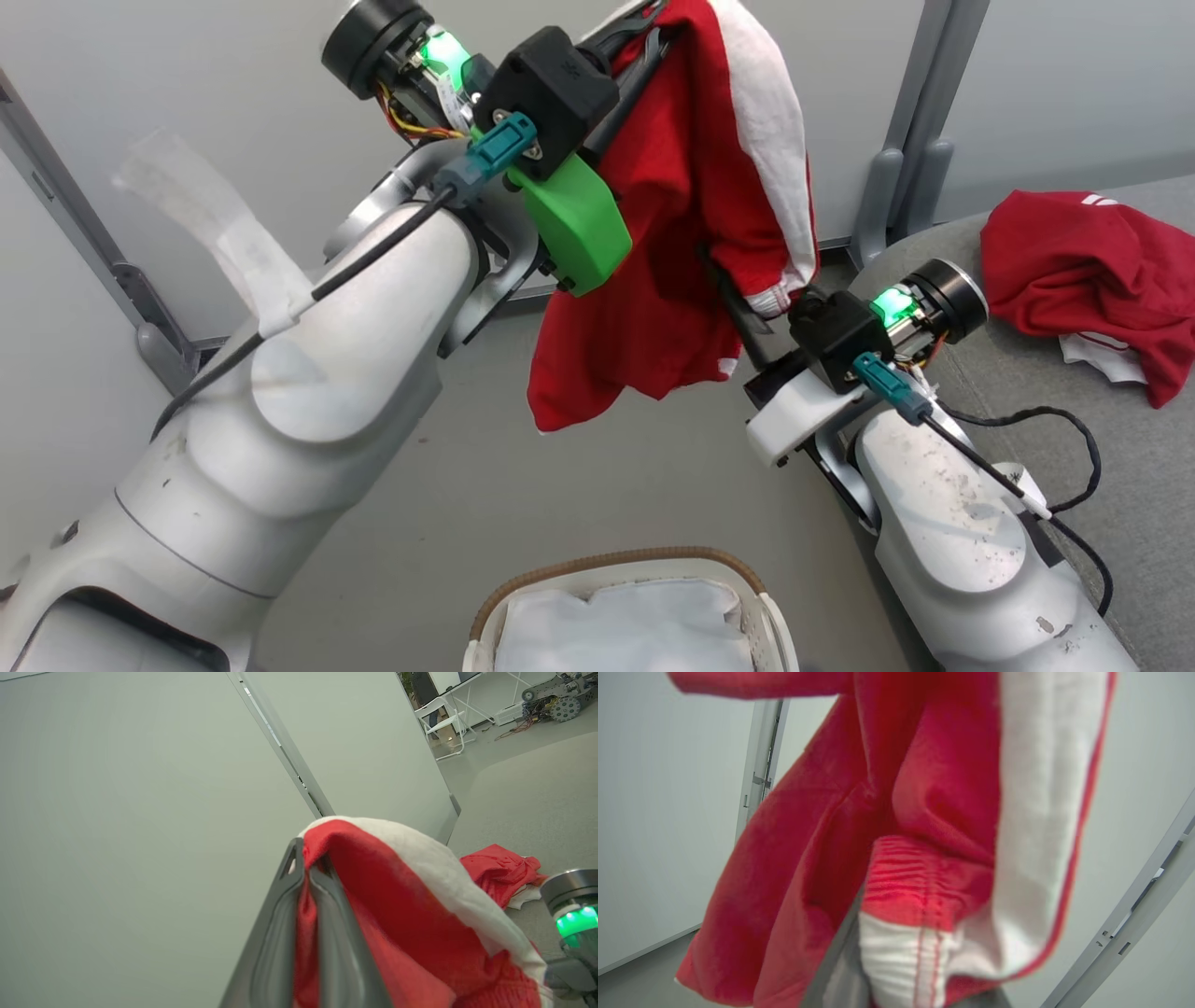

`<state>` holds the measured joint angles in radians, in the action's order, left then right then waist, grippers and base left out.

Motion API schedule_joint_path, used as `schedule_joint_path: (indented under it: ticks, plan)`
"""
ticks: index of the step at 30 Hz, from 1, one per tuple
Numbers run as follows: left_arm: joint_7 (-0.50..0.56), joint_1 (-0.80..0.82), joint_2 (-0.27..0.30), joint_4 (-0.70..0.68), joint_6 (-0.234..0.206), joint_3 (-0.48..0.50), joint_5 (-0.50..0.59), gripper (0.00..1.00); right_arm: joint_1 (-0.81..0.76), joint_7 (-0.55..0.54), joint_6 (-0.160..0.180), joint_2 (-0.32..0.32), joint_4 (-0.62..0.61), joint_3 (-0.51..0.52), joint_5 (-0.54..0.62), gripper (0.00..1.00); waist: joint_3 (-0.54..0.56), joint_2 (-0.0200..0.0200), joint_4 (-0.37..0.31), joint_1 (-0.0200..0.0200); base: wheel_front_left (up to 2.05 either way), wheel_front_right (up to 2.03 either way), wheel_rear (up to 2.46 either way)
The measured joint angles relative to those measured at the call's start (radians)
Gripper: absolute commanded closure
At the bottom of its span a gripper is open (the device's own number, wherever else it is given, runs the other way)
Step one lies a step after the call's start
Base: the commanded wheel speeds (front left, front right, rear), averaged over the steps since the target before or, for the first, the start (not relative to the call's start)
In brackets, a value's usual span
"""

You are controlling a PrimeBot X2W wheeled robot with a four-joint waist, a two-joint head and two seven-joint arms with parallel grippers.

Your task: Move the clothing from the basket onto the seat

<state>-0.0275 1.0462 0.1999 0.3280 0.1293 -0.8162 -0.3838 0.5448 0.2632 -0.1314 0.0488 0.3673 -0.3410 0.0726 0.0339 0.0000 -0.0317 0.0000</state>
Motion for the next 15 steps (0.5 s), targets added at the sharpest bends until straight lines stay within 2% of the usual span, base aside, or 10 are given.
schedule_joint_path:
  ticks: [1,7,11,12,13,14,15]
  plan:
    - [0.000,-0.007,0.001,0.000,0.000,-0.002,-0.002,1.00,0.004,0.000,0.000,0.000,0.003,0.000,-0.003,1.00,-0.001,0.0000,0.000,0.0000,0.00,0.00,0.00]
    - [-0.017,-0.081,0.012,0.018,-0.007,-0.005,-0.036,1.00,0.019,0.000,0.000,0.000,0.015,0.010,-0.016,1.00,-0.008,0.0000,-0.001,0.0000,0.00,0.00,0.00]
    - [-0.044,-0.149,0.022,0.041,-0.027,0.002,-0.059,1.00,0.019,0.000,0.000,0.000,0.018,0.026,-0.019,1.00,-0.014,0.0000,-0.003,0.0000,0.00,0.00,0.00]
    - [-0.053,-0.164,0.024,0.044,-0.032,0.005,-0.065,0.93,0.019,0.000,0.000,0.000,0.018,0.032,-0.019,1.00,-0.015,0.0000,-0.003,0.0000,0.00,0.00,0.00]
    - [-0.066,-0.185,0.026,0.051,-0.040,0.011,-0.075,0.81,0.019,0.000,0.000,0.000,0.018,0.038,-0.019,1.00,-0.017,0.0000,-0.004,0.0000,0.00,0.00,0.00]
    - [-0.076,-0.205,0.028,0.059,-0.044,0.013,-0.084,0.64,0.019,0.000,0.000,0.000,0.017,0.043,-0.019,1.00,-0.019,0.0000,-0.005,0.0000,0.00,0.00,0.00]
    - [-0.085,-0.223,0.030,0.065,-0.050,0.015,-0.091,0.55,0.019,0.000,0.000,0.000,0.016,0.048,-0.018,1.00,-0.020,0.0000,-0.006,0.0000,0.00,0.00,0.00]
